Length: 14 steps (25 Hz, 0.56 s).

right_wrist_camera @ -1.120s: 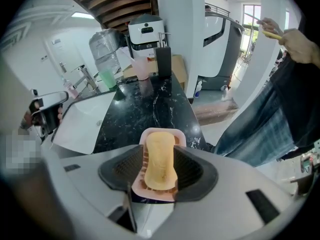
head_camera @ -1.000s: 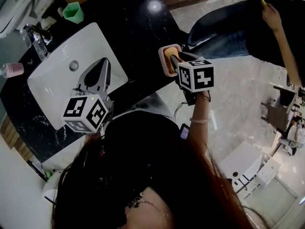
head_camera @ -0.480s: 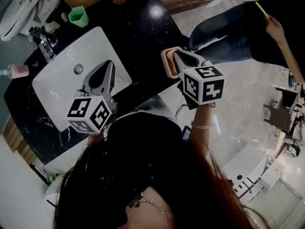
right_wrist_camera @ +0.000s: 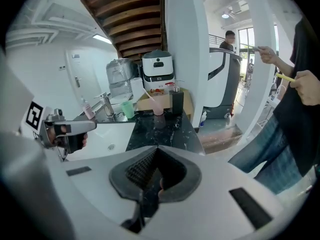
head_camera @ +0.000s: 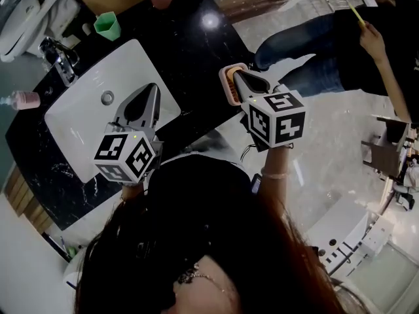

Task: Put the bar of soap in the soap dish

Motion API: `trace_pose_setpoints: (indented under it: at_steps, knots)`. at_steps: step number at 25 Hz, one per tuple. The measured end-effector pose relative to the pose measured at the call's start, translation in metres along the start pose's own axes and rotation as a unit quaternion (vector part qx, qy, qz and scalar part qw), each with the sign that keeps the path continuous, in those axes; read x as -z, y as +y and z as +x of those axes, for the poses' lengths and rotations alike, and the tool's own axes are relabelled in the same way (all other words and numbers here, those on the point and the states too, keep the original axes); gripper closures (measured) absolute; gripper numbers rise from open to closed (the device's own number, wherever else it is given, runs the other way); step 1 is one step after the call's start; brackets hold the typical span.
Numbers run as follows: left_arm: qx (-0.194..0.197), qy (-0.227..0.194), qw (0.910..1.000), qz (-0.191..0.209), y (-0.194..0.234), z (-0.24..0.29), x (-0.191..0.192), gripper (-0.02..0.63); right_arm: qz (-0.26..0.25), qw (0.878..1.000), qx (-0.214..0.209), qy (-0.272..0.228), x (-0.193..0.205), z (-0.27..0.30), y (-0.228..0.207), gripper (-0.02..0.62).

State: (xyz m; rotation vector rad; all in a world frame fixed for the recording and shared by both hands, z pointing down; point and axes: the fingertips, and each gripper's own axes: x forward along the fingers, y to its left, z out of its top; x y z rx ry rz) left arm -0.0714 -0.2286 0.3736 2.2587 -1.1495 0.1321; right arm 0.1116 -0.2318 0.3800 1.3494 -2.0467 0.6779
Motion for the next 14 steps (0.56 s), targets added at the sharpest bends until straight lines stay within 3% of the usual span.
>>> trace_pose_setpoints:
  at_steps: [9,12,14]
  knots:
    - [0.014,-0.012,0.9998,-0.003,-0.008,-0.006,-0.002,0.611,-0.01,1.0,0.0,-0.007,0.0,-0.007,0.007,0.586]
    - [0.069,-0.043,0.9949,-0.06,-0.018,-0.017,-0.016,0.611,-0.014,1.0,-0.003,-0.012,-0.001,-0.011,0.012,0.586]
    - [0.128,-0.078,0.9823,-0.113,-0.029,-0.029,-0.034,0.611,-0.019,1.0,-0.005,-0.019,-0.005,-0.015,0.015,0.586]
